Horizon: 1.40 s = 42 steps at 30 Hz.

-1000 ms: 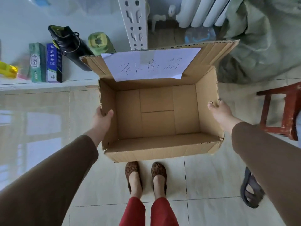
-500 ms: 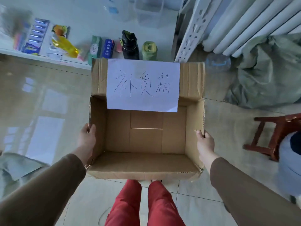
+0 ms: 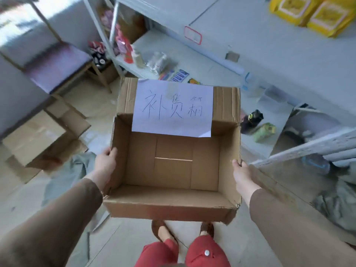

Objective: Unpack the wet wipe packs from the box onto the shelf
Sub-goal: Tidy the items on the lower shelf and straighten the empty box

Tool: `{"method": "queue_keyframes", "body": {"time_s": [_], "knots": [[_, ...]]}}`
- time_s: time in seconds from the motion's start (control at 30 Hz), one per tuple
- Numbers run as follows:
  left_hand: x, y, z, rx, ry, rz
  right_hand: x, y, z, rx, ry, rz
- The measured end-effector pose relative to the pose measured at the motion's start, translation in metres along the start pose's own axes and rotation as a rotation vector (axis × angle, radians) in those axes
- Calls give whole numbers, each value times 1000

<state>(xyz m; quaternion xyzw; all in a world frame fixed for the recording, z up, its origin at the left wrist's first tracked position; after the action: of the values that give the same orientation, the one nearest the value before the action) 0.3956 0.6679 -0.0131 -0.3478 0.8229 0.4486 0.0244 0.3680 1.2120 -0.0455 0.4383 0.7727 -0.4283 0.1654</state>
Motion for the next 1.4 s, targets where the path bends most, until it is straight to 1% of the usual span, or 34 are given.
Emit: {"method": "queue_keyframes", "body": {"time_s": [0.13, 0.27, 0.47, 0.73, 0.93, 1.13, 1.23, 1.4], "knots": [[46, -5, -93, -93, 109, -22, -36, -108, 74, -19, -95, -117], [102, -5, -166, -153, 206, -11, -60, -217, 151, -80, -175, -243], [206, -21, -242, -208, 291, -105, -78, -368, 272, -148, -280, -403], [326, -31, -331, -275, 411, -244, -102, -549, 434, -283, -369, -515], [416, -44, -386, -338, 455, -275, -125, -655, 555, -313, -455, -499], [517, -68, -428, -375, 436, -325, -133, -745, 668, -395, -420, -565], [559, -78, -441, -392, 435, -356, -133, -784, 715, -393, -437, -598], [625, -89, -445, -410, 418, -418, -115, -833, 789, -418, -486, -576]]}}
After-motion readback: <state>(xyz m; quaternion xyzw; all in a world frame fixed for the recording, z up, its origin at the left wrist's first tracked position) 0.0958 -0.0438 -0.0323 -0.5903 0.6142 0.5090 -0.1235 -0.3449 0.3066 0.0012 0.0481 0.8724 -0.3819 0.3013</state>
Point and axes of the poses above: each hand's wrist, its own x-axis towards the middle knuckle, its own z-axis out of the palm, y = z × x, the point moved 10 cm from there along x, towards the middle knuckle, and after that the axes turned 7 degrees about z, right-handed, at the moved point
